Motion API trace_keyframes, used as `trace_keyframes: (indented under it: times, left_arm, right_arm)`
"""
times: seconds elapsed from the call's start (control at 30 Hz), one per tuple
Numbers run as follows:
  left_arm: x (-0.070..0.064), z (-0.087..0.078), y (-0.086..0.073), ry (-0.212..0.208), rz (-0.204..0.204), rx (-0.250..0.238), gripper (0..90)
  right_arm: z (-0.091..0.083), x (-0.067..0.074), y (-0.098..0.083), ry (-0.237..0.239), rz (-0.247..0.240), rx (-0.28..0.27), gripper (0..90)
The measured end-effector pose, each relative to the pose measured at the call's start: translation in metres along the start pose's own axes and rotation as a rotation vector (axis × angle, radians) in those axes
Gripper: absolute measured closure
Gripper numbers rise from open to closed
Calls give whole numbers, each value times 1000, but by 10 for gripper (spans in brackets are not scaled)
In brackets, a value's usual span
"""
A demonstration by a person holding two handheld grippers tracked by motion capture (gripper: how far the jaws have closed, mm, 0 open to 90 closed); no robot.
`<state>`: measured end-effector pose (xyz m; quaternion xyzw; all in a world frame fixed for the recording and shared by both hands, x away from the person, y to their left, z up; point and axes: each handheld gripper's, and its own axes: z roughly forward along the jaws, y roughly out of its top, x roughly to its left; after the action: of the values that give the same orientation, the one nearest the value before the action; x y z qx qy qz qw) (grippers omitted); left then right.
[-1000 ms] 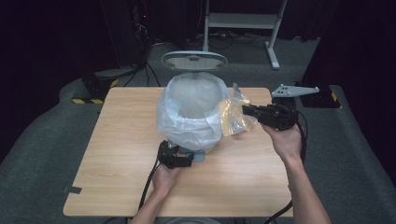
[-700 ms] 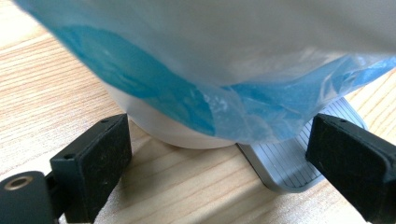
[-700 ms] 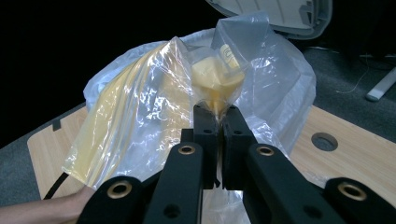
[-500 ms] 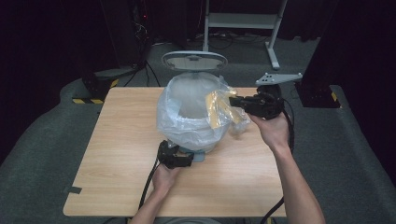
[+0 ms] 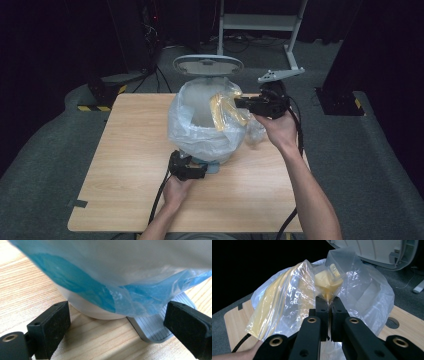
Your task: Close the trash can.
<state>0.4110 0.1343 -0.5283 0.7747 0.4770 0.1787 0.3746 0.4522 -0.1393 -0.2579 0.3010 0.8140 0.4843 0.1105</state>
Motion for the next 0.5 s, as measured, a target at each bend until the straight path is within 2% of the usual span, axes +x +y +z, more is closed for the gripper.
trace_keyframes:
  times: [0.13, 0.2, 0.27, 0.5]
  left_arm:
    - [0, 0, 0, 0, -7, -4, 70]
    - [2, -2, 0, -12, 26, 32, 70]
    - [2, -1, 0, -10, 15, 24, 70]
    - [2, -1, 0, -13, 15, 27, 71]
  right_arm:
    - [9, -1, 5, 5, 3, 9, 872]
    - [14, -1, 7, 4, 8, 14, 872]
    - [19, -2, 10, 1, 12, 18, 872]
    - [42, -3, 19, -6, 15, 42, 871]
